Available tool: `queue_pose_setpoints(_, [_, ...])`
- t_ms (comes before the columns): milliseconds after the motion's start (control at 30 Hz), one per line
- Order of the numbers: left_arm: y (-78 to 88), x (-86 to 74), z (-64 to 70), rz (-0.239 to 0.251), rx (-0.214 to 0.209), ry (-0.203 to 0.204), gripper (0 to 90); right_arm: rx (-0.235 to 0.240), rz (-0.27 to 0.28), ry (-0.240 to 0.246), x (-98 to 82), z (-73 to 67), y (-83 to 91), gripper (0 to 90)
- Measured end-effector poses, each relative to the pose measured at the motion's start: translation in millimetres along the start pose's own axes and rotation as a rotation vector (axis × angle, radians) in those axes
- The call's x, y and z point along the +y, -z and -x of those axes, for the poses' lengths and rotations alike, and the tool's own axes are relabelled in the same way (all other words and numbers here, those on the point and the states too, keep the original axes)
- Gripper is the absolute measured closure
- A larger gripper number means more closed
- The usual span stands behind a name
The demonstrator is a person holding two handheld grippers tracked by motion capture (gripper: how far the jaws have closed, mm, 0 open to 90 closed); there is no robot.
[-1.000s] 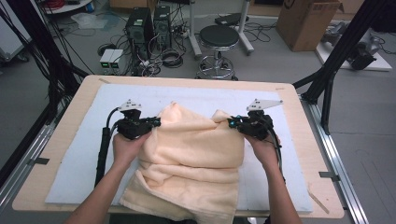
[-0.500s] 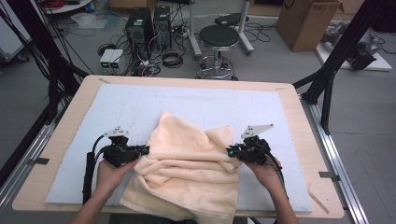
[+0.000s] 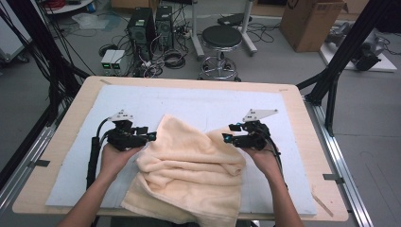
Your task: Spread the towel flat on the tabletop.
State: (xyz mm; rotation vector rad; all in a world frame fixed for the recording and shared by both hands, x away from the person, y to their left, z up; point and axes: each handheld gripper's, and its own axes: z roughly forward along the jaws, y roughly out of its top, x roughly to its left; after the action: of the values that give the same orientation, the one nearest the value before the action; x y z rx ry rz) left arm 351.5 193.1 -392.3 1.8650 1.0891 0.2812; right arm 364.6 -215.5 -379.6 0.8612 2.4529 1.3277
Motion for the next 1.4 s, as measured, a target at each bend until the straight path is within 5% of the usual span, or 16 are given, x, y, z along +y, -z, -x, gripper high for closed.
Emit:
queue_pose_setpoints(233, [-36.0,-13.4,-10.1,-0.149,0.058,-0.071,46.5,0.012,-0.123,-0.017,-11.4,12.9,-41.2,40.1])
queue_pose_setpoints(333, [-44.8,-19.7,-10.4,-0.205,0.076,-0.093,53.6,0.03,-0.182,-0.015,-15.5,13.5,-50.3,53.5])
queue_pose_setpoints(433, [-43.3,-20.7,-8.3,-0.195,0.104,-0.112,62.8,0.043,-0.226,-0.008,-19.4,12.4,-53.0,75.1])
queue_pose_setpoints(467, [-43.2,-20.7,-8.6,-0.195,0.072,-0.102,71.8,0.035,-0.234,-0.009,-19.8,12.8,-53.1,78.3])
queue_pose_setpoints(500, [-43.2,-20.6,-7.8,-0.203,0.073,-0.105,80.7,0.033,-0.231,-0.015,-19.5,13.0,-52.7,79.9])
queue_pose_setpoints(633, [-40.9,-19.9,-4.8,-0.191,0.092,-0.122,86.0,-0.012,-0.164,0.011,-8.6,10.0,-41.4,81.7])
queue_pose_setpoints(800, [-15.4,-10.9,-4.8,-0.058,0.118,-0.098,86.4,-0.07,-0.032,0.034,15.7,6.3,-15.1,81.3])
queue_pose_setpoints(900, [3.1,-9.8,-2.9,-0.02,0.089,-0.083,86.4,-0.059,0.027,0.037,20.3,2.1,-2.1,79.0])
queue_pose_setpoints(1000, [12.3,-18.9,-0.9,-0.053,0.055,-0.081,86.3,-0.019,-0.025,0.024,14.3,-3.7,-0.1,75.8])
queue_pose_setpoints(1133, [13.0,-40.3,-2.7,-0.155,-0.013,-0.059,86.1,0.048,-0.179,0.015,-9.1,-14.0,-9.2,73.8])
queue_pose_setpoints(1200, [13.9,-46.9,-1.6,-0.156,-0.033,-0.058,85.0,0.072,-0.24,-0.007,-19.6,-15.6,-14.0,67.1])
queue_pose_setpoints(1400, [21.4,-33.7,-11.5,-0.081,-0.023,-0.029,64.2,0.071,-0.103,-0.035,-12.9,-6.4,7.7,53.4])
